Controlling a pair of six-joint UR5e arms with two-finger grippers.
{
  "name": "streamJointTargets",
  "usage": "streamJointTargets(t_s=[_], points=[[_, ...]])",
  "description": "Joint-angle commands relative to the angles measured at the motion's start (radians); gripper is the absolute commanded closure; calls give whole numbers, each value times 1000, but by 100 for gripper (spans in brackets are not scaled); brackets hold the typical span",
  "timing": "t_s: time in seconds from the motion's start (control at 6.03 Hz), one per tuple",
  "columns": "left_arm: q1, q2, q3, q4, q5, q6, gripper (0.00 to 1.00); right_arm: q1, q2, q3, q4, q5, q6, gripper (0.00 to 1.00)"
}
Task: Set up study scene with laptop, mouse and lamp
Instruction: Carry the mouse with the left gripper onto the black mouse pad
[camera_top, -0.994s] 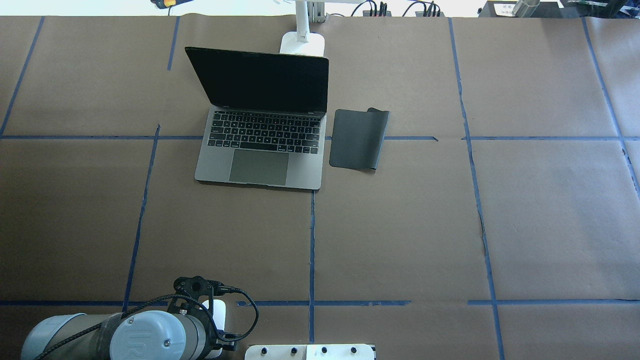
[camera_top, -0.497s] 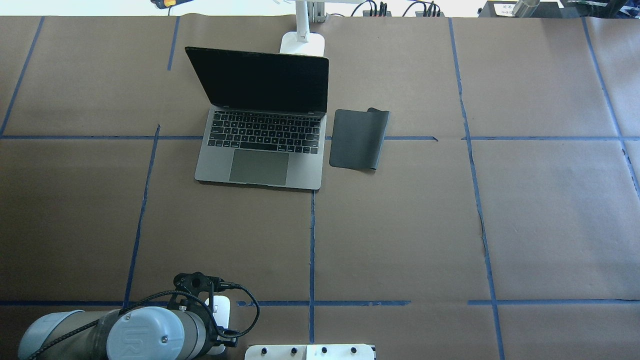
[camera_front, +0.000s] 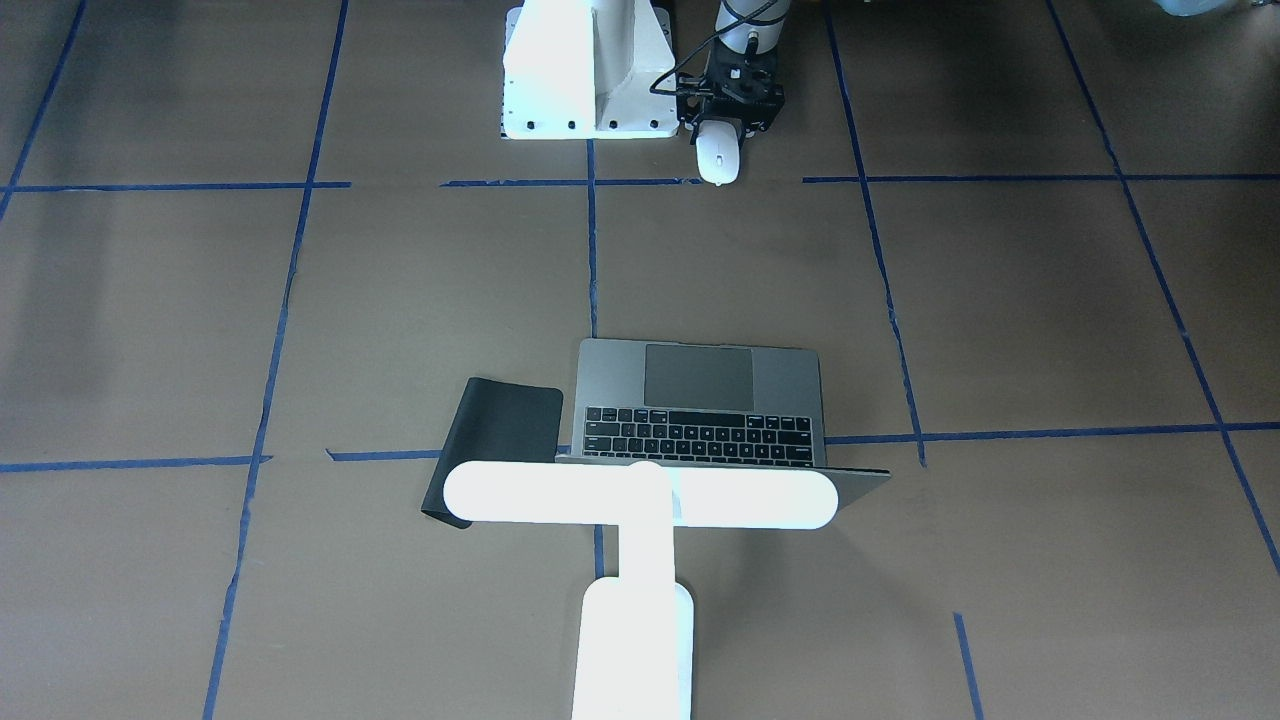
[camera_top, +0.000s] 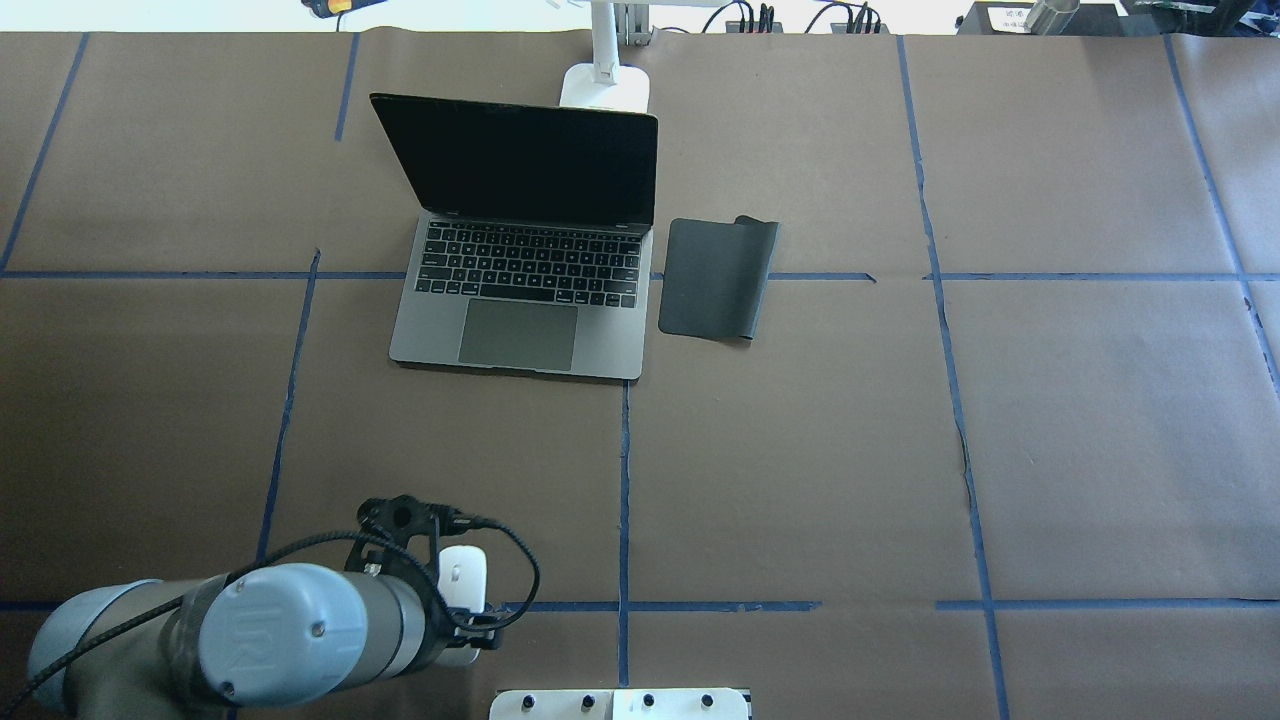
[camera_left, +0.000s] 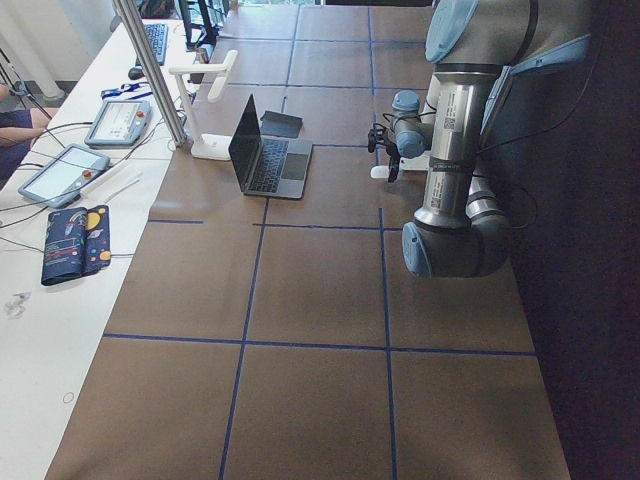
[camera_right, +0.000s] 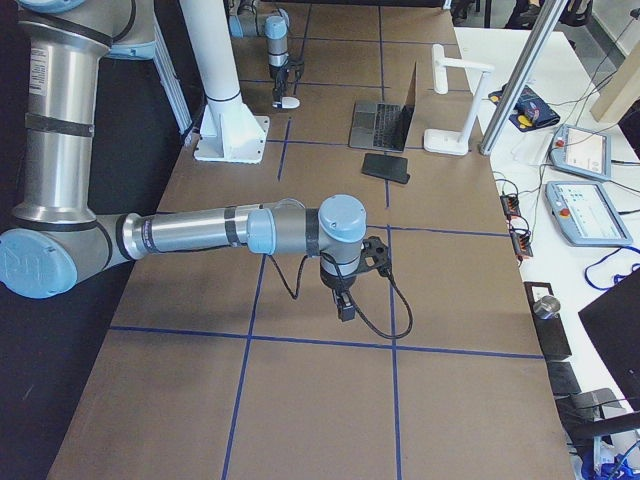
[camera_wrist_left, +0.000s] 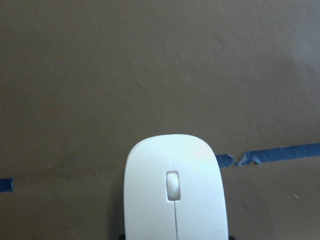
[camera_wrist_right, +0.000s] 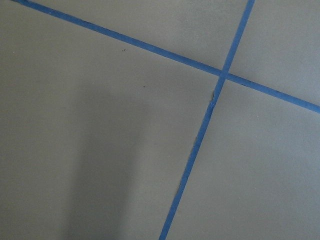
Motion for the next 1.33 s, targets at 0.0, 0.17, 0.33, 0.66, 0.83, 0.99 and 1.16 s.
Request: streamJointTargets(t_s=[0.0, 0.17, 0.33, 0.66, 0.83, 0.99, 1.16], points=[[-95, -191, 116, -1, -1, 102, 90, 0, -25, -3, 4, -1, 12, 0], [-134, -304, 231, -3, -4, 102, 90, 0, -40, -9, 4, -10, 21, 0], [-163, -391, 322, -6, -6, 102, 90, 0, -40, -11, 4, -14, 90, 0], [-203, -552, 481, -12, -27, 102, 90, -2, -39, -18, 5, -9, 126, 0], [-230, -680, 658, -20, -27, 97, 90, -2, -39, -18, 7, -7, 126, 0], [-253, -742, 800, -141, -30, 96, 90, -2, -37, -18, 8, -7, 126, 0], [-279, -835, 961, -208, -32, 96, 90, -2, -37, -18, 8, -7, 126, 0]])
